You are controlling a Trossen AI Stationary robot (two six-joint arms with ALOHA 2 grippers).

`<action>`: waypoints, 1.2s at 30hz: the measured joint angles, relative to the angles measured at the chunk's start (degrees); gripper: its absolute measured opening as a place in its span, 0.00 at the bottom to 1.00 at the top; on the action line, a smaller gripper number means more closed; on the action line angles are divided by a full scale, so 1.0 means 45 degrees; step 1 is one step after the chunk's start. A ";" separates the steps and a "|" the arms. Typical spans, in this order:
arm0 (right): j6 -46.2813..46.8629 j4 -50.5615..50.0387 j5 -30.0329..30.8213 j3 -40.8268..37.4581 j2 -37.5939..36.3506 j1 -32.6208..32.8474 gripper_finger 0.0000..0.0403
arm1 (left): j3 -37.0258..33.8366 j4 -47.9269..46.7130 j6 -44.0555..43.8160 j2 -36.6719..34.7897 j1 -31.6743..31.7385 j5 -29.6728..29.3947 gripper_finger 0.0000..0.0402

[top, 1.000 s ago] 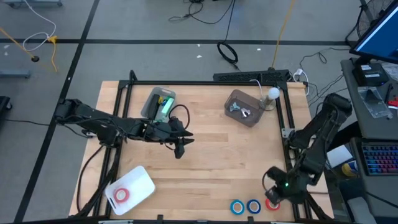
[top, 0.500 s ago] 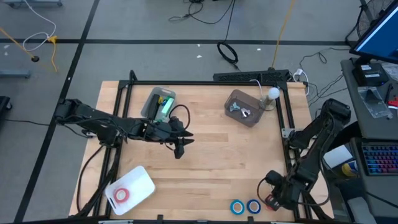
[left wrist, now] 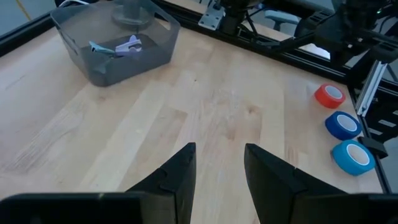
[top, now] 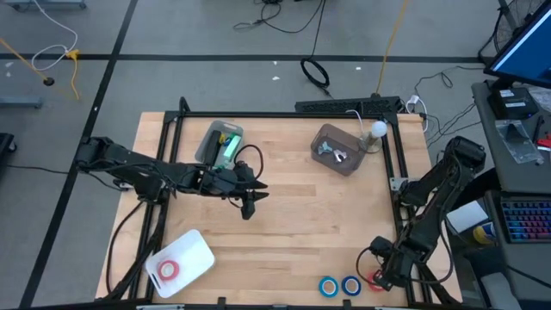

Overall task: Pick and place Stapler, Stapler remover, tape
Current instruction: Put the orange tape into the white bin

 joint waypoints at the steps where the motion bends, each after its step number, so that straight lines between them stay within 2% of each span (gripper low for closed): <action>1: -0.0001 0.0013 0.0007 0.0000 0.0000 -0.0019 0.11 | 0.0000 0.0000 0.0002 0.0000 -0.0004 -0.0002 0.34; 4: 0.0010 0.0103 0.0064 0.0000 0.0000 -0.0021 0.21 | 0.0000 0.0000 0.0012 0.0000 -0.0007 -0.0005 0.34; 9: -0.0004 0.0466 0.1442 0.0000 0.0000 -0.0002 0.36 | 0.0000 0.0000 0.0012 0.0000 0.0005 -0.0046 0.34; 16: -0.0137 0.1015 0.1591 -0.0502 0.0005 -0.0002 0.47 | 0.0000 -0.0022 0.0012 0.0000 0.0005 -0.0078 0.34; 20: -0.0108 0.1966 0.1556 -0.1148 0.0005 -0.0002 0.49 | 0.0000 -0.0053 0.0012 0.0000 0.0005 -0.0080 0.34; 25: -0.0094 0.2632 0.0611 -0.1934 0.0005 -0.0002 0.47 | 0.0000 -0.0058 0.0024 0.0000 0.0005 -0.0080 0.34; 36: -0.0451 0.3493 0.0596 -0.2516 -0.0005 -0.0090 0.43 | 0.0000 -0.0066 -0.0032 0.0000 0.0005 -0.0080 0.34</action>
